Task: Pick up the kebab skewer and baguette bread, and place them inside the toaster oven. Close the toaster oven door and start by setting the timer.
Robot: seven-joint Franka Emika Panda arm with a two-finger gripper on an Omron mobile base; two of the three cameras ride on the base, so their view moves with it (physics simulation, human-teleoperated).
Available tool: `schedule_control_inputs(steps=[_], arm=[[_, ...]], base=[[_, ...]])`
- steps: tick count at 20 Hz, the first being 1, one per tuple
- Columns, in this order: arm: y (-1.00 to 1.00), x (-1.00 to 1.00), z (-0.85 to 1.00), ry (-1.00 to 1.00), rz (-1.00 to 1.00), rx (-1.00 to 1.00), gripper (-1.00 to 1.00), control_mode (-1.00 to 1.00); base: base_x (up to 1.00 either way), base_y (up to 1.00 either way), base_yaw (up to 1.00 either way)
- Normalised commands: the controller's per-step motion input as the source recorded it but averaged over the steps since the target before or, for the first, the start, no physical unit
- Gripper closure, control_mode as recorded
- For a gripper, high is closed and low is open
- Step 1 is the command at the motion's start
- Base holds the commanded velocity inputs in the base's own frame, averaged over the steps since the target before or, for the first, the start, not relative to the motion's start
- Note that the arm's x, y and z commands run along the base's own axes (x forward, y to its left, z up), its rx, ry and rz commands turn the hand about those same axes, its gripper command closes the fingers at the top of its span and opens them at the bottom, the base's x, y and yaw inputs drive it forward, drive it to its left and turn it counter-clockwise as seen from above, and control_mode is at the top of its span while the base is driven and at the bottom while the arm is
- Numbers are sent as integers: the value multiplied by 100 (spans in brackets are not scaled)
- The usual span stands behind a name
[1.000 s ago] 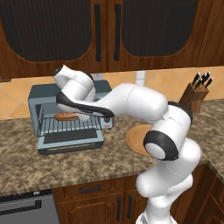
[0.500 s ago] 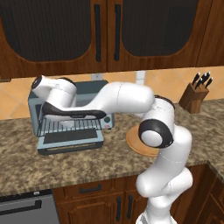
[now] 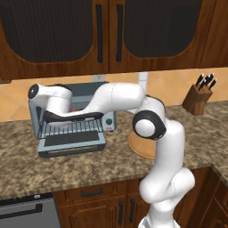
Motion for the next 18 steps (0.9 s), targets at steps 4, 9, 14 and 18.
schedule_control_inputs(steps=[4, 9, 14, 18], arm=[[2, 50, -20, -10, 13, 13, 100, -100], [0, 9, -17, -7, 13, 26, 100, -100], [-11, 38, -12, -11, 3, 35, 100, -100], [-6, 31, -47, -16, 1, 26, 100, -100]], base=[[0, 0, 0], [0, 0, 0], [0, 0, 0], [0, 0, 0]])
